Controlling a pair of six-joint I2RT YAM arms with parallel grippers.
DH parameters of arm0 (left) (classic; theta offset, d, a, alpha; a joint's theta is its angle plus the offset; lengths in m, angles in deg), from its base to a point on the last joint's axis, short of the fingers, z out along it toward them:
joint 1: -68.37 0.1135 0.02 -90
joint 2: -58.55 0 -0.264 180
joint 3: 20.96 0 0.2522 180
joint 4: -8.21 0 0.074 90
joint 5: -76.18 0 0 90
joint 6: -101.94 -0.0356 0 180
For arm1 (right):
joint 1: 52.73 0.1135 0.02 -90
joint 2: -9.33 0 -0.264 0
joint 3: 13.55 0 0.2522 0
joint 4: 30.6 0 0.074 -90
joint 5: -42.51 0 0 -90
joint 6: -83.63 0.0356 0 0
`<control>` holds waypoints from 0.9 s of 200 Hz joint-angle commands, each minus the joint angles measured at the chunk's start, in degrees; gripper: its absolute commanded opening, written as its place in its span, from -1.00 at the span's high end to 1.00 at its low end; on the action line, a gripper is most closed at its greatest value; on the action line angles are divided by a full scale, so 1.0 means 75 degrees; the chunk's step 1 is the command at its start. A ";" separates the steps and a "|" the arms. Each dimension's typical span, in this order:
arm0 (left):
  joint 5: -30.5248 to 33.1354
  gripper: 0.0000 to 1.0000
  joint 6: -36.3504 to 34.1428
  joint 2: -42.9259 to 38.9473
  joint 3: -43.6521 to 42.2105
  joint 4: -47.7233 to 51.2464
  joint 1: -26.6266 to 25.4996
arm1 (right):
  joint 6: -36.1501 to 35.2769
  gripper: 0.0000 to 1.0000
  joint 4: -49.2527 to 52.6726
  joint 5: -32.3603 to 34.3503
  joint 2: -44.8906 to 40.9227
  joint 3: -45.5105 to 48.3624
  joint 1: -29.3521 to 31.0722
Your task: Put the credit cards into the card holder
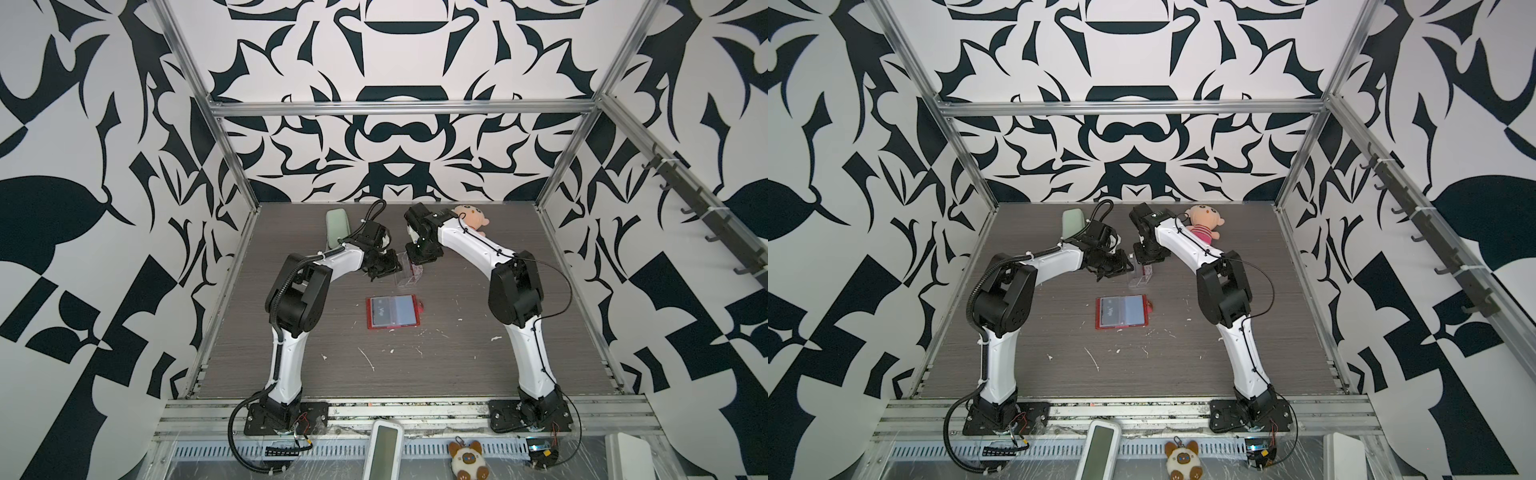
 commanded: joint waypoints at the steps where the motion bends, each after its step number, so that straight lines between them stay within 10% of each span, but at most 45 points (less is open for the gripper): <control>1: 0.0293 0.32 0.0022 0.0304 -0.0274 0.0488 0.0060 | -0.0060 0.52 0.0272 0.0261 -0.0591 -0.0111 0.0016; 180: 0.0290 0.34 0.0064 0.0355 -0.0227 0.0536 0.0060 | -0.0079 0.86 0.0346 0.0434 -0.0743 -0.0109 0.0022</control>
